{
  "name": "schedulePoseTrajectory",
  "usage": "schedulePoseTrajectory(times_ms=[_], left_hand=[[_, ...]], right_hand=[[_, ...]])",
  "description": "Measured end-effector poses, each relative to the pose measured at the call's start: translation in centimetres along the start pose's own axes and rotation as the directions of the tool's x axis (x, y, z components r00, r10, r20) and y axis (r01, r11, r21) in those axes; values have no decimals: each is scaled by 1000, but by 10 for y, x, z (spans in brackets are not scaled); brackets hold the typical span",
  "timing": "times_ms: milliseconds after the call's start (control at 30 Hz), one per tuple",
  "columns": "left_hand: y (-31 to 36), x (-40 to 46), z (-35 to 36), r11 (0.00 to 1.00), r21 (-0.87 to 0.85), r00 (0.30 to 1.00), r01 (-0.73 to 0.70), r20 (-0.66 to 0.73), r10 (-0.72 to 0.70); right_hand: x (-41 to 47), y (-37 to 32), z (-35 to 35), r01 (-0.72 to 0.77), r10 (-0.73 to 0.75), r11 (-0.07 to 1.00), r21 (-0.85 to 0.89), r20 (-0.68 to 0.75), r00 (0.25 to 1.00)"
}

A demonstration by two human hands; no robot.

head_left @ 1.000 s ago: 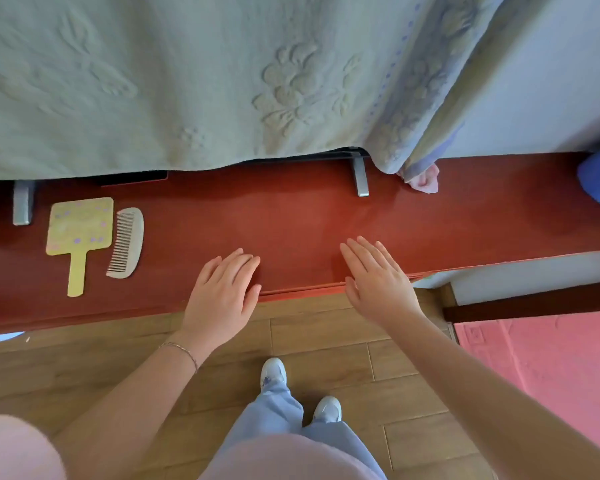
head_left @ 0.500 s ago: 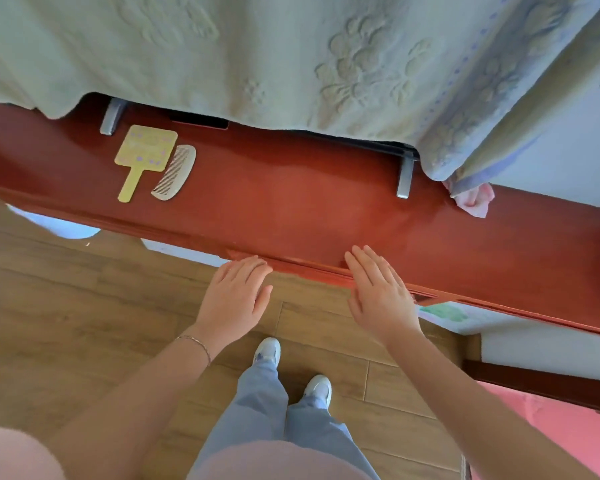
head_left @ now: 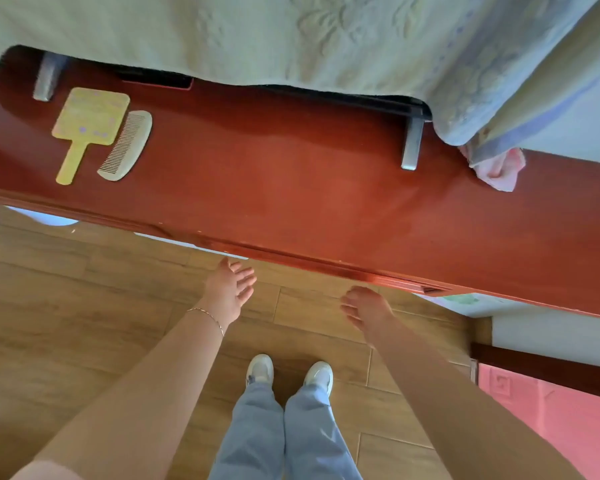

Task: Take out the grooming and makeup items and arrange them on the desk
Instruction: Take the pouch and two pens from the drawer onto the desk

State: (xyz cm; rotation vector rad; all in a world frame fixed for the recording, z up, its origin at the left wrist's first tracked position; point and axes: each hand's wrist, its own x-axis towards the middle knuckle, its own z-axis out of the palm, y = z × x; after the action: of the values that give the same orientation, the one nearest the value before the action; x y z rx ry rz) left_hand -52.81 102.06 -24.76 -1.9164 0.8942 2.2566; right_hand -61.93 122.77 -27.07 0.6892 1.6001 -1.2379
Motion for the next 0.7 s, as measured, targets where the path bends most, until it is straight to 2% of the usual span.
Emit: schedulePoseTrajectory(times_ms=[67, 133, 267, 400, 700], left_hand=[[1, 14, 5, 992, -124, 999, 10, -33, -14], [3, 21, 11, 972, -232, 999, 20, -29, -28], [3, 30, 10, 949, -313, 999, 29, 38, -18], [0, 33, 0, 940, -337, 996, 49, 89, -20], [-33, 3, -27, 957, -281, 997, 65, -13, -71]], right_hand=[[19, -1, -2, 0, 21, 959, 283, -70, 997], [33, -2, -4, 5, 62, 865, 502, -116, 991], [38, 0, -4, 7, 33, 716, 698, -43, 999], [30, 3, -3, 24, -3, 687, 726, -30, 1000], [6, 57, -6, -29, 46, 721, 693, -6, 999]])
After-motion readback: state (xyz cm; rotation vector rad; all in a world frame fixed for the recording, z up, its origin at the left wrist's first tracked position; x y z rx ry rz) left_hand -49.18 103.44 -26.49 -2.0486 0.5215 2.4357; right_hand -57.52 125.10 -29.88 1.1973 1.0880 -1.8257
